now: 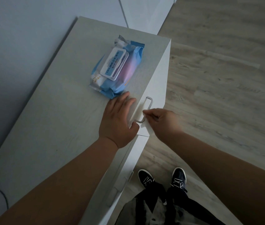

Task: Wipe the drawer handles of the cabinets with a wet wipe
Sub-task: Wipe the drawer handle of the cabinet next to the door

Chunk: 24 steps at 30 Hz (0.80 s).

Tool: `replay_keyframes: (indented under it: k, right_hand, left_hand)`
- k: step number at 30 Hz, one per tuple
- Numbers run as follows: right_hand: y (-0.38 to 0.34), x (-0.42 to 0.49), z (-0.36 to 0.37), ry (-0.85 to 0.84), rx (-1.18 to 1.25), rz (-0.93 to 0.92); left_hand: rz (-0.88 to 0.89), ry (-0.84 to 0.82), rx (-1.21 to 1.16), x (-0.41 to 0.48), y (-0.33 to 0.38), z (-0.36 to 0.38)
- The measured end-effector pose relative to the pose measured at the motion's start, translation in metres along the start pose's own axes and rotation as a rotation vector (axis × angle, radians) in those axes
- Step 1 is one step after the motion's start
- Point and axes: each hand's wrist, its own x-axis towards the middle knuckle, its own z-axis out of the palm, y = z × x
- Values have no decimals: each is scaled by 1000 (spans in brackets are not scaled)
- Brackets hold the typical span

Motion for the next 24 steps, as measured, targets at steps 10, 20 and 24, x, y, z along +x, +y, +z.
replay_keyframes:
  k: [10,20,24]
  right_hand:
    - [-4,4,-2,75,26,16]
    - [-4,1,-1,19,125,89]
    - [-5,-6,9,55,73,74]
  left_hand:
    - [-6,-17,5,0,-1,-1]
    - [1,-21,1,-1,-1,-2]
    - [3,-27,-3,-1,-2,-1]
